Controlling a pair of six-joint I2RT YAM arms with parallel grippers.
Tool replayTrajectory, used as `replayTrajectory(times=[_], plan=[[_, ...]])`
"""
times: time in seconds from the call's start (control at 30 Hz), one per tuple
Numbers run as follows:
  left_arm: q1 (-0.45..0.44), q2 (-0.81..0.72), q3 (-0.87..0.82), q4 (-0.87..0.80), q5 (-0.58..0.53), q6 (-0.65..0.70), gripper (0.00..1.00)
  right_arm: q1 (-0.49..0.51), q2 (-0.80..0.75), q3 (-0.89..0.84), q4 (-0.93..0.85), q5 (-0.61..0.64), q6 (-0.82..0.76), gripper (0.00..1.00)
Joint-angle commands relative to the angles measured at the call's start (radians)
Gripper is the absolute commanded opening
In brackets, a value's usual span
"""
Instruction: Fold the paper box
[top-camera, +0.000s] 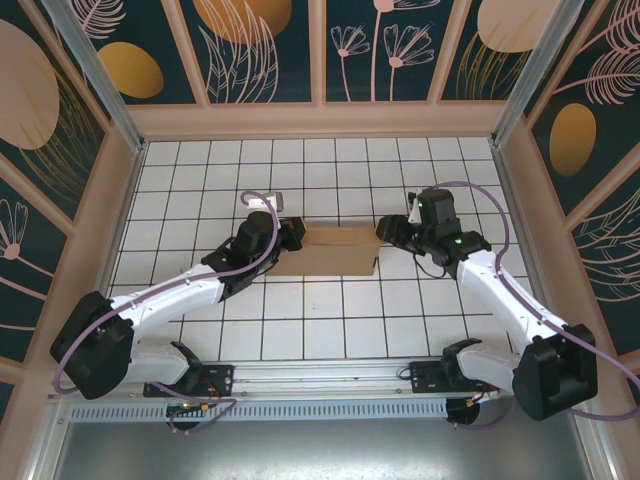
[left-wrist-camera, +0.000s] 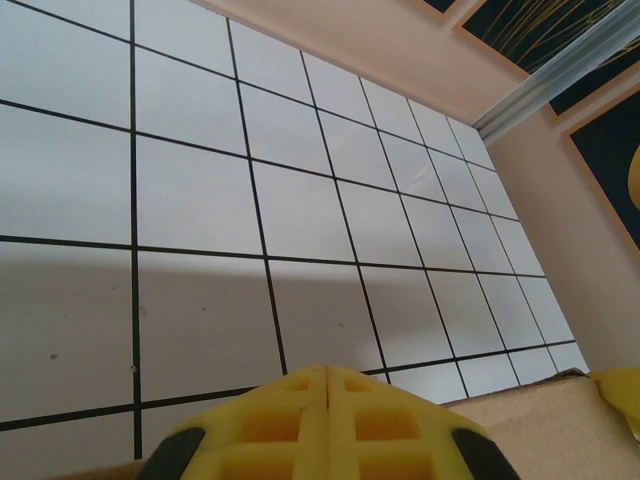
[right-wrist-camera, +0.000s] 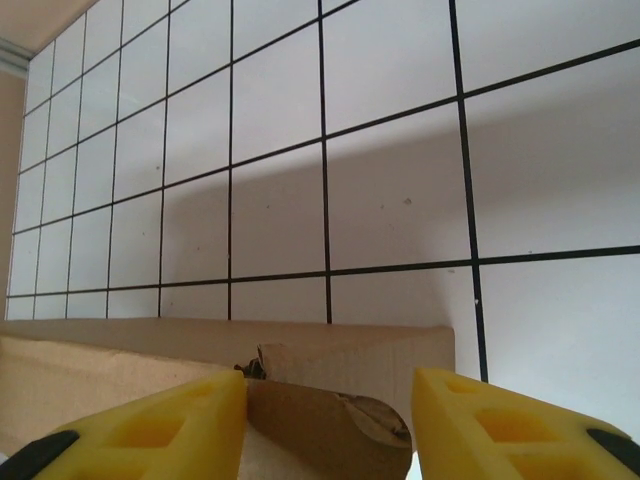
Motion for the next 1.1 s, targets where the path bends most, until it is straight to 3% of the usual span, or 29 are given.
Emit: replayTrajectory(times=[0.0,0.27,0.43,0.77,0.93,1.07], plan=[[0.001,0.031,-0.009,-0.107,0.010,0.015,0.00,-0.003,-0.023,0.057,-0.106,0.037,-0.062,0.47],[0.001,0.037,-0.006,-0.106,0.013,0.025,0.00,-0.002,-0.017,0.148,-0.217,0.066,-0.132,0.49],[0.002,0.041,-0.003,-0.109,0.013,0.029,0.00,0.000,-0.010,0.132,-0.186,-0.065,-0.115,0.48],[0.002,0.045,-0.004,-0.106,0.013,0.035,0.00,0.001,0.024,0.033,-0.069,-0.187,-0.061,0.46],[0.002,0.054,-0.005,-0.099,0.025,0.046,0.00,-0.001,0.037,-0.032,0.049,-0.308,0.005,0.42],[0.001,0.060,-0.009,-0.083,0.044,0.055,0.00,-0.001,0.031,-0.087,0.143,-0.393,0.063,0.32]])
